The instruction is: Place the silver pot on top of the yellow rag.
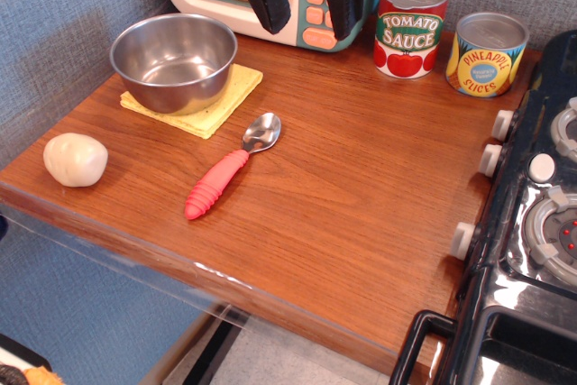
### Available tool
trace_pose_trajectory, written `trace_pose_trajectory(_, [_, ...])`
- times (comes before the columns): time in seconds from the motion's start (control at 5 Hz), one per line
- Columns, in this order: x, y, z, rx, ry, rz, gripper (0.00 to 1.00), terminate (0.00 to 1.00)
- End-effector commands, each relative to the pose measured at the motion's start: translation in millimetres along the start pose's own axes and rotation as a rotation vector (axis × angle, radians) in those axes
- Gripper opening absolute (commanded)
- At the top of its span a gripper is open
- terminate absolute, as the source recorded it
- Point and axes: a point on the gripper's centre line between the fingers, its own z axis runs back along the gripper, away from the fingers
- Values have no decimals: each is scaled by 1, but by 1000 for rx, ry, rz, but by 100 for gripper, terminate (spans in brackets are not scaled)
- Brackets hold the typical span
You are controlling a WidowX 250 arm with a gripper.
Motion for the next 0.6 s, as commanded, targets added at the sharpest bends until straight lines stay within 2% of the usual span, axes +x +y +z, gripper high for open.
trace_pose_trajectory(0.0, [-43, -18, 20, 32, -81, 51, 100, 0])
trace_pose_trajectory(0.2, [-43, -18, 20, 32, -81, 51, 100, 0])
trace_pose_trajectory(0.4, [-43, -18, 20, 32, -81, 51, 100, 100])
